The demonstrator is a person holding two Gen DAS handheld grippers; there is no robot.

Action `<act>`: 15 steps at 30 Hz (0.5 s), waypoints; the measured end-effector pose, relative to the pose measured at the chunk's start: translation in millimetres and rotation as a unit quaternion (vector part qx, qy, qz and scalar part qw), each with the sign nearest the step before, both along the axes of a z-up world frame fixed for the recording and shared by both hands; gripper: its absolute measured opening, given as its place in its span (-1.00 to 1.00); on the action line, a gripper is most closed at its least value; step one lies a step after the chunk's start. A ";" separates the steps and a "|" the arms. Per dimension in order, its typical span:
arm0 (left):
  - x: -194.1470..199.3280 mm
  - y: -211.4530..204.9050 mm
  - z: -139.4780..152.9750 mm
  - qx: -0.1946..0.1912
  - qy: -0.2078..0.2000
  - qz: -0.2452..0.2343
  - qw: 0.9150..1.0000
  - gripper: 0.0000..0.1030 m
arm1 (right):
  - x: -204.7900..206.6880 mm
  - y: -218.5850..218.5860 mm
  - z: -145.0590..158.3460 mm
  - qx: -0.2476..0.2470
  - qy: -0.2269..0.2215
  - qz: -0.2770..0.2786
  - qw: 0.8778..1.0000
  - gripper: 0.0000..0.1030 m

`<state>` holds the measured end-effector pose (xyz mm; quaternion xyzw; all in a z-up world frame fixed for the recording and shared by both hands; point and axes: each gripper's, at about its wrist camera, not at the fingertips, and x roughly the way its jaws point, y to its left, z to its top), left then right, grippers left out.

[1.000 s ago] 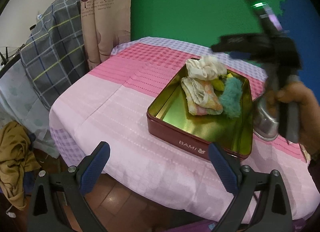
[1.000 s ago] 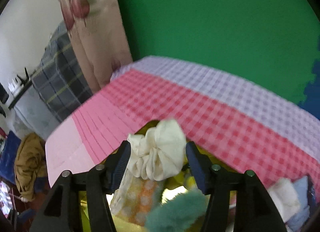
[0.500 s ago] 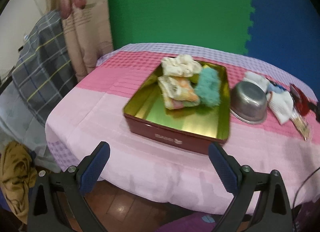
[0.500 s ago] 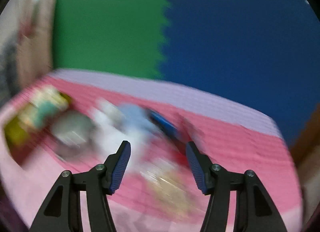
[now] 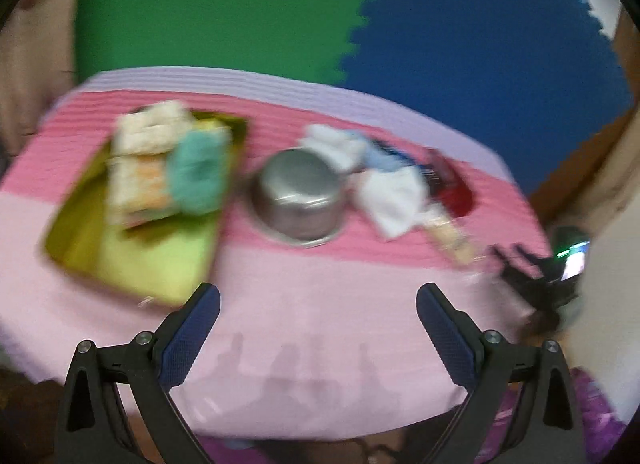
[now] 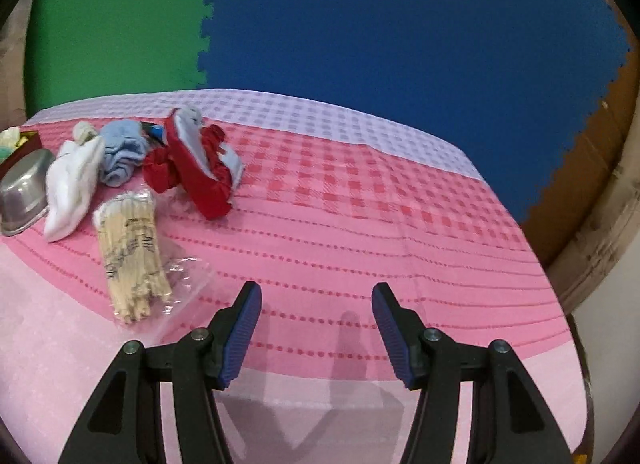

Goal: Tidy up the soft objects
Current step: 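Move the left tool to the white sock and grasp it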

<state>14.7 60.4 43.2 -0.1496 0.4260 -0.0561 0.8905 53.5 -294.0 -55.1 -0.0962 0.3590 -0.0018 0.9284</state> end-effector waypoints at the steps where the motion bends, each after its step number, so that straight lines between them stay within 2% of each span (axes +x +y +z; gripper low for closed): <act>1: 13.7 -10.6 3.1 -0.007 -0.003 -0.025 1.000 0.89 | -0.4 -2.3 0.5 0.007 0.001 0.001 1.000 0.14; 3: 32.1 -26.1 6.9 0.003 -0.006 -0.048 0.999 0.89 | 1.2 -5.4 1.3 0.023 0.002 -0.002 1.000 0.15; 6: 63.6 -61.8 10.3 0.051 -0.019 -0.098 0.994 0.89 | 3.3 -14.4 0.7 0.052 0.004 -0.004 0.999 0.15; 9: 89.1 -83.3 5.6 0.086 -0.025 -0.128 0.988 0.89 | 6.2 -14.0 -3.2 0.065 0.004 0.000 0.998 0.15; 15: 133.6 -106.6 -11.3 0.115 -0.013 -0.160 0.980 0.89 | 5.9 -13.7 -4.3 0.074 0.003 0.011 0.997 0.15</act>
